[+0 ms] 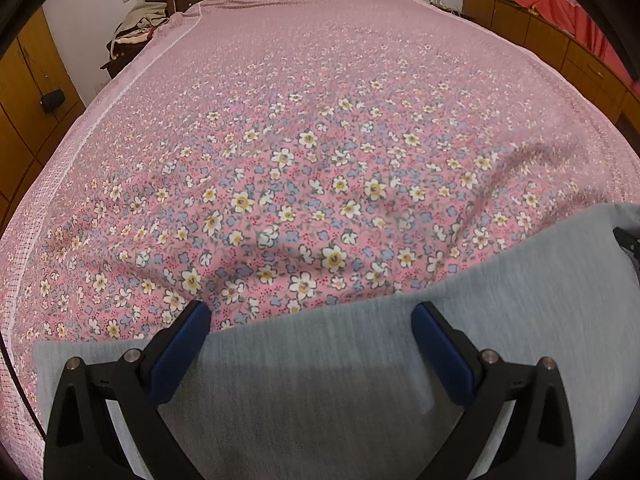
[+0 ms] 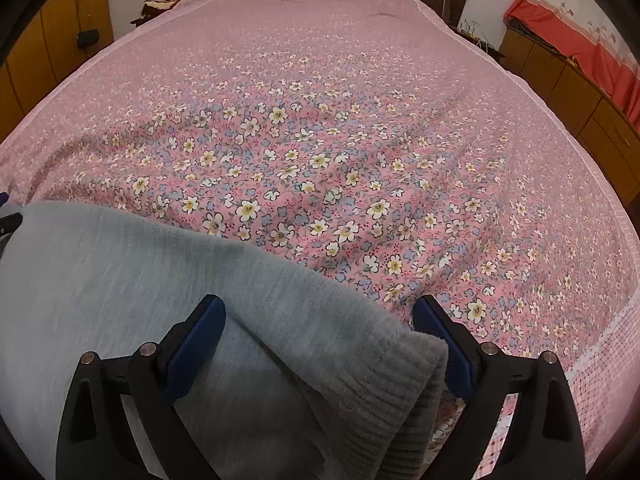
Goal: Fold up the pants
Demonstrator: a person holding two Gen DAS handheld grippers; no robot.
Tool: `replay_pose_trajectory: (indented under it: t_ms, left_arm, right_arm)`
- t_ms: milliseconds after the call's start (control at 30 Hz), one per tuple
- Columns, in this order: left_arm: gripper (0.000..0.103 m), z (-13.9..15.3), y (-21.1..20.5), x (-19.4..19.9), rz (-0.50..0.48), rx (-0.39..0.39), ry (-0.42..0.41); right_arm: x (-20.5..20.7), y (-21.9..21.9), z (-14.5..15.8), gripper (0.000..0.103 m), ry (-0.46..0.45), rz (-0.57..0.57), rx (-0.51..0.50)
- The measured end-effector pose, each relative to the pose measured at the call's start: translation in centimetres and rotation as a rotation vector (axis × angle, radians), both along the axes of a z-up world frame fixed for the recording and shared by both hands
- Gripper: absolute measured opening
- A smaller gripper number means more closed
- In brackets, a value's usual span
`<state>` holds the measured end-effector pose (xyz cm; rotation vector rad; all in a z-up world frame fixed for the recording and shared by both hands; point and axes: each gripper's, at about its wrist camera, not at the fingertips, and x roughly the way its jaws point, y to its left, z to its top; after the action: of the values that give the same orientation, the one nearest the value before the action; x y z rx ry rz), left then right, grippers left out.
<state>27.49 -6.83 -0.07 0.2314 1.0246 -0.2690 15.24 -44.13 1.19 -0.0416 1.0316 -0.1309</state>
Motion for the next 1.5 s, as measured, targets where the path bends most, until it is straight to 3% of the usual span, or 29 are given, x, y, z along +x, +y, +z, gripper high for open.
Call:
replay_pose_trajectory:
  t_ms: [200, 400, 467, 533, 567, 667, 833, 1000, 1100, 1200, 1233, 1367, 1500]
  left_arm:
    - [0.103, 0.3, -0.1, -0.2, -0.002, 0.001, -0.005]
    - [0.103, 0.4, -0.4, -0.7, -0.001, 0.002, -0.013]
    - [0.103, 0.4, -0.4, -0.9, -0.002, 0.000, -0.016]
    - [0.103, 0.5, -0.3, -1.1, -0.004, -0.001, -0.018]
    - [0.103, 0.5, -0.3, -1.1, -0.005, 0.000, -0.019]
    - [0.103, 0.6, -0.3, -1.4, -0.011, -0.002, -0.018]
    - [0.103, 0.9, -0.4, -1.8, -0.078, -0.034, -0.006]
    - [0.100, 0.7, -1.1, -1.9, -0.141, -0.027, -0.003]
    - [0.072, 1.1, -1.8, -2.3, -0.176, -0.049, 0.005]
    - [0.036, 1.7, -2.7, -3.2, -0.203, -0.041, -0.004]
    - [0.017, 1.9, -2.8, -3.4, -0.207, -0.044, -0.003]
    - [0.006, 2.7, -2.3, -4.1, -0.170, -0.072, 0.007]
    - [0.004, 4.5, -1.2, -5.2, -0.139, -0.125, -0.007]
  right_arm:
    - [-0.1, 0.2, 0.1, 0.091, -0.007, 0.013, 0.002]
    - [-0.8, 1.6, 0.6, 0.068, -0.017, 0.056, 0.000]
    - [-1.1, 2.1, 0.9, 0.039, -0.024, 0.083, 0.022]
    - [-1.4, 2.6, 1.2, 0.019, -0.029, 0.107, 0.049]
    - [-1.6, 2.8, 1.4, 0.013, -0.032, 0.112, 0.051]
    - [-2.5, 3.1, 2.0, 0.007, -0.048, 0.123, 0.064]
    - [-4.6, 1.5, 2.8, 0.006, -0.066, 0.109, 0.179]
    - [-5.6, 1.2, 2.6, 0.006, -0.061, 0.102, 0.201]
    - [-5.5, 1.5, 2.4, 0.006, -0.061, 0.093, 0.200]
    - [-5.1, 1.5, 2.4, 0.006, -0.061, 0.088, 0.199]
    - [-4.9, 1.4, 2.4, 0.006, -0.062, 0.086, 0.199]
    - [-5.2, 1.4, 2.7, 0.006, -0.069, 0.084, 0.203]
    - [-6.1, 1.1, 3.3, 0.006, -0.081, 0.086, 0.208]
